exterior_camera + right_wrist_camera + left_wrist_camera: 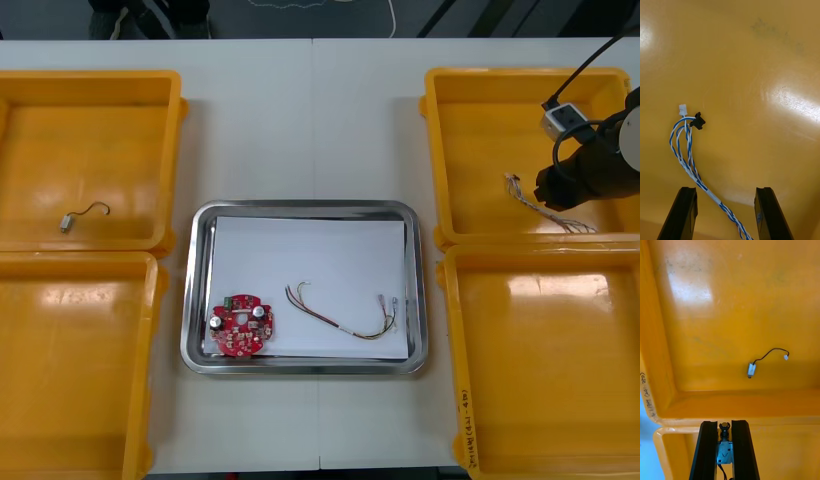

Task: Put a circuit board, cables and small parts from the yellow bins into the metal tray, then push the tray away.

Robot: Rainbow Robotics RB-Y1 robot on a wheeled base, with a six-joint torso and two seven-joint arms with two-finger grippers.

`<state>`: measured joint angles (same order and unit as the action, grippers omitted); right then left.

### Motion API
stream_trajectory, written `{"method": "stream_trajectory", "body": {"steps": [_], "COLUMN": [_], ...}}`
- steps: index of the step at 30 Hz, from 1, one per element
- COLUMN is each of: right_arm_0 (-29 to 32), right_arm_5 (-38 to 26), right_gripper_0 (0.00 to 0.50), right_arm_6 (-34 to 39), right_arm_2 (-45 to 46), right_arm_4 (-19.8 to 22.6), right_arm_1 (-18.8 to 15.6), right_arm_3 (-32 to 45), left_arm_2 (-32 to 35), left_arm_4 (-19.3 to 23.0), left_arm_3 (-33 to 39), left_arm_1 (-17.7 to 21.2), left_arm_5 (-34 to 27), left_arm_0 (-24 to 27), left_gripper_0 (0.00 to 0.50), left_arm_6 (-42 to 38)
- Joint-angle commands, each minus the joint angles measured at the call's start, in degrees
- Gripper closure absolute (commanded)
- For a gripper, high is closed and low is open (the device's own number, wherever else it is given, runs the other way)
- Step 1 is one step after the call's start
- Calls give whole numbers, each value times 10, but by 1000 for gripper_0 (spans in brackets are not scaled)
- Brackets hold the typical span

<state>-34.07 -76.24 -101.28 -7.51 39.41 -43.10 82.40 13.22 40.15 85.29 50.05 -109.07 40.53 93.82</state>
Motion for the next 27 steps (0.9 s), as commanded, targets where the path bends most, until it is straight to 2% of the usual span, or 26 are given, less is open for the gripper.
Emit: {"method": "stream_trajectory", "body": {"steps": [1,6,14,21,27], "right_arm_0": [11,11,11,11,11], "right_arm_5": [10,19,32,33,32], "right_gripper_0": [55,55,55,55,56], "right_arm_6": [-3,-4,-6,-2,-3], "right_arm_2": [18,17,17,4,-4], "right_arm_4": [3,8,11,13,13], "right_arm_1": [6,14,22,24,24], "right_arm_3": [5,-13,-31,-31,-33], "left_arm_2": [3,-31,-94,-132,-156], "left_arm_4": [5,20,74,75,51], "left_arm_3": [54,102,157,197,220], "left_arm_1": [-1,-1,-10,-57,-111], "left_arm_5": [-9,-9,-9,-9,-9], "left_arm_0": [-5,-5,2,14,28], "left_gripper_0": [500,500,500,500,500], "left_arm_6": [-68,-137,-240,-311,-339]}}
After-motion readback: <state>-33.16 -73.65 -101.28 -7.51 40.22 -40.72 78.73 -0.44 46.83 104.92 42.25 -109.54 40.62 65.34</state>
